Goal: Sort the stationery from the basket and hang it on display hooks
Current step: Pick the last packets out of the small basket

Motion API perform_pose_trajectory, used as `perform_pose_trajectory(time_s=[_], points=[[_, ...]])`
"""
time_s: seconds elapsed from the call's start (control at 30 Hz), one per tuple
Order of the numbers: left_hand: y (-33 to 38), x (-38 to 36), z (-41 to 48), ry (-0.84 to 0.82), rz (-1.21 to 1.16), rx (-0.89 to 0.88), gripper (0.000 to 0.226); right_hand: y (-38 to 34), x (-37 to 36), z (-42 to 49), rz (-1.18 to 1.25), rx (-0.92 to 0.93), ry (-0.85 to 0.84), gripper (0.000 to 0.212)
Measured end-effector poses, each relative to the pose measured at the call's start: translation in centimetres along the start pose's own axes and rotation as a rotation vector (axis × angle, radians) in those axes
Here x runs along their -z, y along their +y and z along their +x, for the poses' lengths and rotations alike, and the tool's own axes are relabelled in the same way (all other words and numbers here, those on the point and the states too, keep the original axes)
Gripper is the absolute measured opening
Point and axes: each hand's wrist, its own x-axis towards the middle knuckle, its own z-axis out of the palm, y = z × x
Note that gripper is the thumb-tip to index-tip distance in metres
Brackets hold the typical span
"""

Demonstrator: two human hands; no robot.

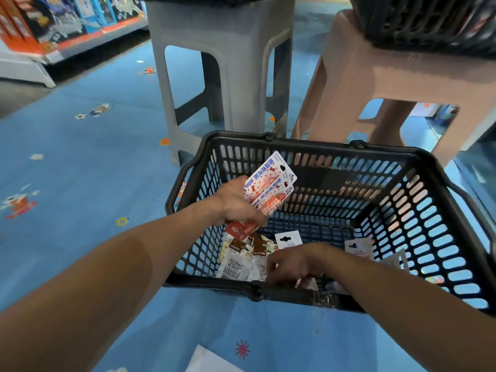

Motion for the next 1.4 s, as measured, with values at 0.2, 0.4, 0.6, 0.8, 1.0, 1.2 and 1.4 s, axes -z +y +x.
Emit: perform_pose_trajectory(time_s=[0.2, 0.4, 0.6, 0.8, 1.0, 1.2, 1.4], points=[[0.9, 0.1, -0.6, -0.026, -0.050, -0.016, 0.074, 0.9, 4.9, -3.1, 0.060, 0.040, 0.237, 0.033], [2.1, 0.9, -1.9, -0.015, -0.172, -0.020, 0.089, 1.2, 6.1, -6.9, 0.527, 0.089, 0.481, 0.029], [3.5, 1.4, -4.2, -0.051, -0.453, -0.055, 0.054, -0.9, 6.6, -10.9, 1.056, 0.447, 0.608, 0.023], [4.8, 1.4, -5.8, -0.048, -0.617, -0.060, 0.044, -3.5, 6.9, -13.5, 1.171, 0.620, 0.722, 0.024], [6.8, 4.7, -6.8, -0.006, -0.701, -0.101, 0.052, -5.7, 8.6, -16.8, 1.268, 0.738, 0.580, 0.006], [11.5, 10.3, -11.0, 0.025, -0.748, 0.025, 0.045, -9.3, 9.0, -22.5, 1.479, 0.597, 0.661, 0.006], [20.1, 17.2, -18.2, -0.036, -0.803, 0.154, 0.050, -14.2, 10.3, -34.8, 1.436, 0.487, 0.568, 0.019]])
